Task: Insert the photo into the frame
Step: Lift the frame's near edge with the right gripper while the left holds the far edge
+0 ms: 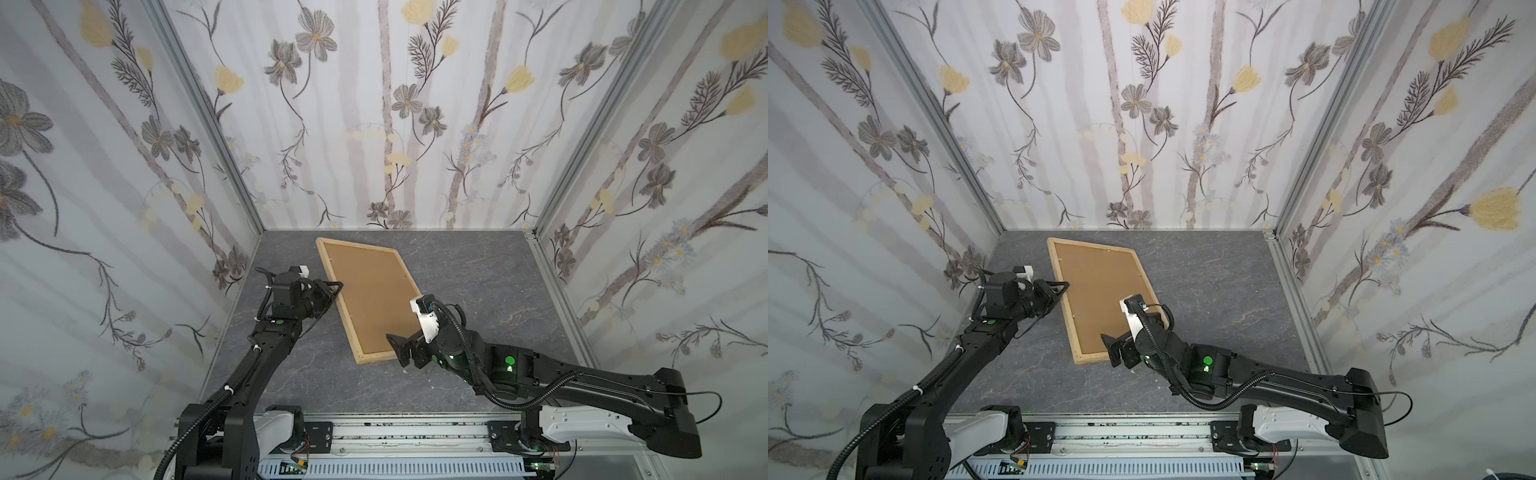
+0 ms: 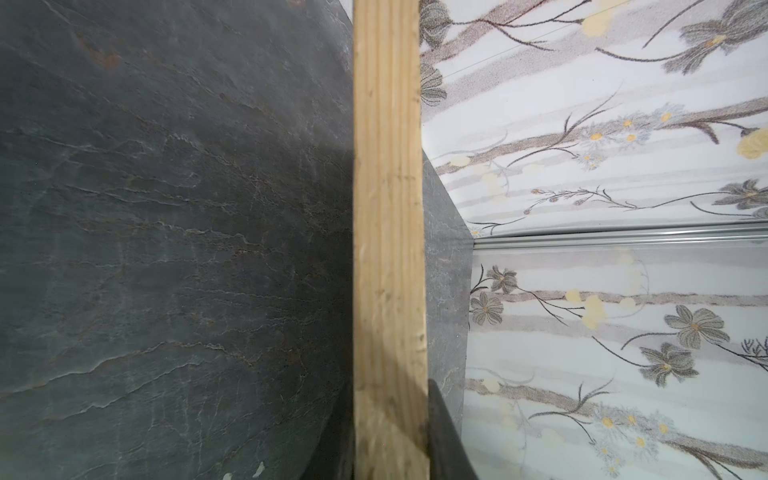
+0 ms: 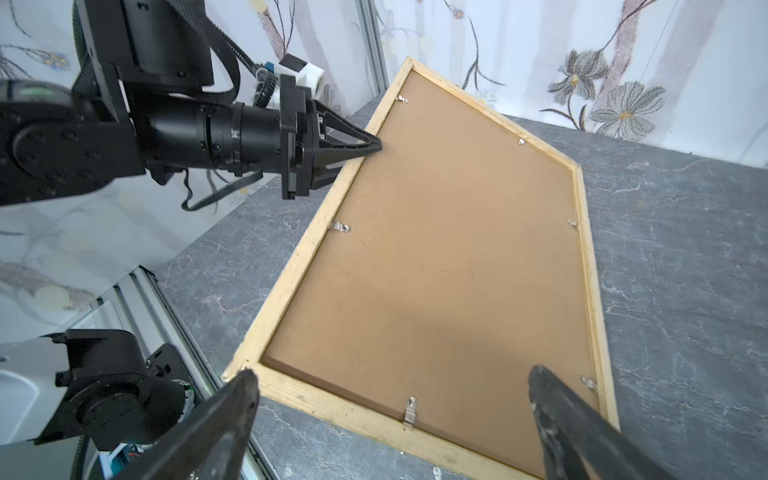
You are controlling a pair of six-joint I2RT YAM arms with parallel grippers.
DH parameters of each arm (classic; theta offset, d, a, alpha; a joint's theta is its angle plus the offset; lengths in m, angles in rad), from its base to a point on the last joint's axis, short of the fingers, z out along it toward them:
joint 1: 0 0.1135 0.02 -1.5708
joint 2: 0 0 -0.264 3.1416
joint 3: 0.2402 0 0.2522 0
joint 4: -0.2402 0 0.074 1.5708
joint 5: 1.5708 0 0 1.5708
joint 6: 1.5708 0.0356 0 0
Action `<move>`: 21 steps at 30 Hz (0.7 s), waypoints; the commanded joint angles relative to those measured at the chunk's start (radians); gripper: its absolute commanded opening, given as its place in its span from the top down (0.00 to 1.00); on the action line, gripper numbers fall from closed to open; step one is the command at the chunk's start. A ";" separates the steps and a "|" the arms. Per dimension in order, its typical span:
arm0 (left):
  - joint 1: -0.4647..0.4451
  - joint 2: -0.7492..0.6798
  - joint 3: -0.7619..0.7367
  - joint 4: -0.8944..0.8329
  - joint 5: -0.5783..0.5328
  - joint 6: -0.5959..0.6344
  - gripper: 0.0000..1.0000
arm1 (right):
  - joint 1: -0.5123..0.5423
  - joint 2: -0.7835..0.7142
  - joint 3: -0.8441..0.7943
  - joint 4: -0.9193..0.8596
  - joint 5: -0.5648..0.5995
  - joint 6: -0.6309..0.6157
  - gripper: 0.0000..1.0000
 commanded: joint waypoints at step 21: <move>-0.111 -0.015 0.200 -0.171 -0.219 -0.008 1.00 | 0.375 0.310 0.027 0.347 0.510 -0.522 0.00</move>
